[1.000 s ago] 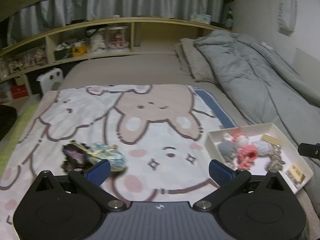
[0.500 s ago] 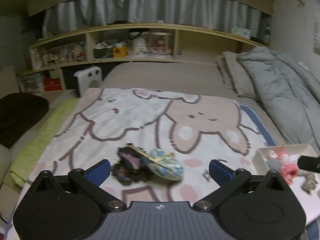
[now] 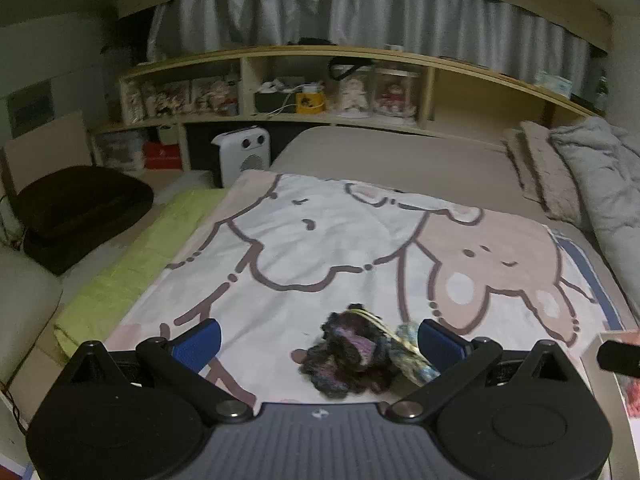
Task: Organize objects
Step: 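Withdraw both tools from the box toward the floral pouch and crochet flower, then grasp the dark crochet flower with left tool while right tool grasps floral pouch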
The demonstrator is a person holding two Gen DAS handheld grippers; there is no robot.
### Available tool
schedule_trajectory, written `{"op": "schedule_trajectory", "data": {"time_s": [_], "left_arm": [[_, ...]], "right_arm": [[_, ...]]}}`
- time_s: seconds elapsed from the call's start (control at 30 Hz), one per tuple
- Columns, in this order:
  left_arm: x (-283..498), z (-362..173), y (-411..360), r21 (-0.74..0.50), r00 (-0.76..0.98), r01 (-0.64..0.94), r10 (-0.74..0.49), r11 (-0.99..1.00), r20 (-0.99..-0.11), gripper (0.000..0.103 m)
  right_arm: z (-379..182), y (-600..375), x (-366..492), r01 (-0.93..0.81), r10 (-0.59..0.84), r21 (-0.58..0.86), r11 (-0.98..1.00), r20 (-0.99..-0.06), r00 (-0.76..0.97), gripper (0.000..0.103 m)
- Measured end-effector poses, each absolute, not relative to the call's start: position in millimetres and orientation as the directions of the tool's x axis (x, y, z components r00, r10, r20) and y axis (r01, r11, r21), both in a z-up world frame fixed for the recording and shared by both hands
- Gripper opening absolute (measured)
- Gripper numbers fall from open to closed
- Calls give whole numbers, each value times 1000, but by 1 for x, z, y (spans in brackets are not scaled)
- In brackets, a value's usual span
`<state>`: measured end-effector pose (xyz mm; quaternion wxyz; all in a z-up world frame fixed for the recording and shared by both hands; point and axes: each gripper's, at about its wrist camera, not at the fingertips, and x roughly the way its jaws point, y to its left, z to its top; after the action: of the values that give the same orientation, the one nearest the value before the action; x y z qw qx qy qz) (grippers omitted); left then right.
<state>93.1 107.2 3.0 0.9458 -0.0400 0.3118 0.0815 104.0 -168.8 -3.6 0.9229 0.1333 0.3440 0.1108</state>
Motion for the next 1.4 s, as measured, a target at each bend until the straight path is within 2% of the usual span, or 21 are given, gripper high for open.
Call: {"op": "schedule_trajectory", "data": {"time_s": [0.3,0.57,0.83,1.1,1.2,1.4], "left_arm": [[115,-19,134,-93,748,-284,160,954,-644,103],[127,-30,149,-112,735,-349,197,930,-649,103],[139,-55,154,-115,693,-266,107,957,-713,103],[153,-78,154,-242,689,-261,5,935,-725,100],[158,-86,153,-249,683,-264,-2,932,-730,98],[163,-93,148,-291,688,-246,-45,925,-724,98]], "right_arm": [[-39,-135,138,-62,322,385,921,-658,681,103],[-66,-110,176,86,365,510,856,-715,597,103],[-84,-87,212,230,374,553,801,-762,528,103],[-105,-66,234,266,399,543,797,-802,443,103],[-110,-65,234,250,395,522,816,-818,419,87],[-109,-83,229,204,442,566,799,-782,439,84]]}}
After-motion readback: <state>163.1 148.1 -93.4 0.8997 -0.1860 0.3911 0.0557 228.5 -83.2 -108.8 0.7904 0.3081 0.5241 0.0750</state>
